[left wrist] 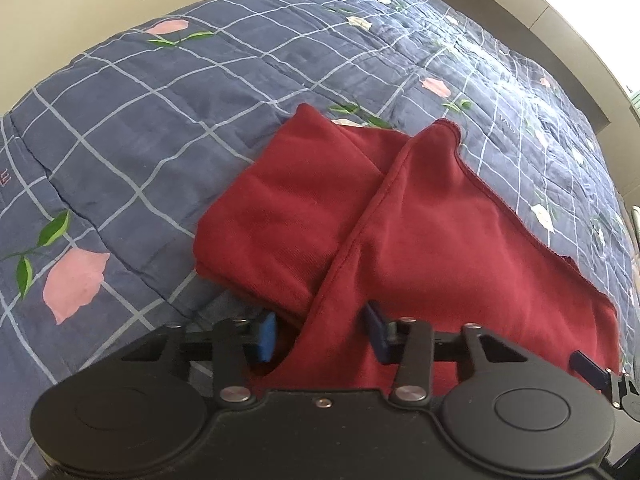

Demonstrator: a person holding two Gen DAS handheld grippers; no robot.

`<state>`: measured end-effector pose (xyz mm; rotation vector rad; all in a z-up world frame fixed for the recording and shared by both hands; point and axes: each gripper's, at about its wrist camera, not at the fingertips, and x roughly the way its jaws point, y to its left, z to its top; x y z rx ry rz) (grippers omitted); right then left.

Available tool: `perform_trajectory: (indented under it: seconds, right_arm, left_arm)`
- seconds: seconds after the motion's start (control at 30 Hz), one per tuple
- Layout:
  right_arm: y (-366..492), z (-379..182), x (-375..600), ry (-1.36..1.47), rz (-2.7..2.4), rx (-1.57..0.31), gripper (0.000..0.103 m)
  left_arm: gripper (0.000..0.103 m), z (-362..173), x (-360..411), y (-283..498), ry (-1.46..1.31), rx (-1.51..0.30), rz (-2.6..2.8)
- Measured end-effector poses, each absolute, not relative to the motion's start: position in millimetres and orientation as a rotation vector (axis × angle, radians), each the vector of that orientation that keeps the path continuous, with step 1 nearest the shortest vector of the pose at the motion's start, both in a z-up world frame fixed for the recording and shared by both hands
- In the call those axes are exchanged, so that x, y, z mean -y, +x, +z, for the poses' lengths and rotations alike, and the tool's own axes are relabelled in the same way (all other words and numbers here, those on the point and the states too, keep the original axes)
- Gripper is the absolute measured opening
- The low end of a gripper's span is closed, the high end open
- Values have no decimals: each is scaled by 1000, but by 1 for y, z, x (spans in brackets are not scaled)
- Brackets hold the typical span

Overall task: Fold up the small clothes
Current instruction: 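Move the left gripper to the folded shirt's edge and grasp it, then lift the held edge with the left gripper, fold it over the shirt, release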

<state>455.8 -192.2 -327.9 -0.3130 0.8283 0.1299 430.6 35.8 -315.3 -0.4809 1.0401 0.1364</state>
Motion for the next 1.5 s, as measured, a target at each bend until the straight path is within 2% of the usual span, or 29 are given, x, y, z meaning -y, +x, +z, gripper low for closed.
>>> perform_trajectory:
  seconds: [0.3,0.43,0.6,0.93,1.17,1.37,1.5]
  right_arm:
    - [452,-330,191,-312,120,-807,103]
    - [452,-328,189,-332,121,-810,103]
    - [450,-319,191,-358,139,-808,103]
    - [434,-297,226,-323,110,-786,103]
    - [421,-272,277,-275,14,-778,103]
    - [401,-255,345,-236,-127,-787,103]
    - [387,-256,388,-227,-228,-824,103]
  left_arm:
    - [28,-308,-29,428,-457,-1025,150]
    - [27,-304,-29,427,-461,-1020,163]
    - [20,-297,-24,427,-436,-1007,158]
    - [17,-271,-1,423,-362,-954,137]
    - [16,-234,46,425,-239,-890,30]
    - [15,-201,126,420,-55,-834,-167]
    - [15,-200,188,408,46,-840,-349]
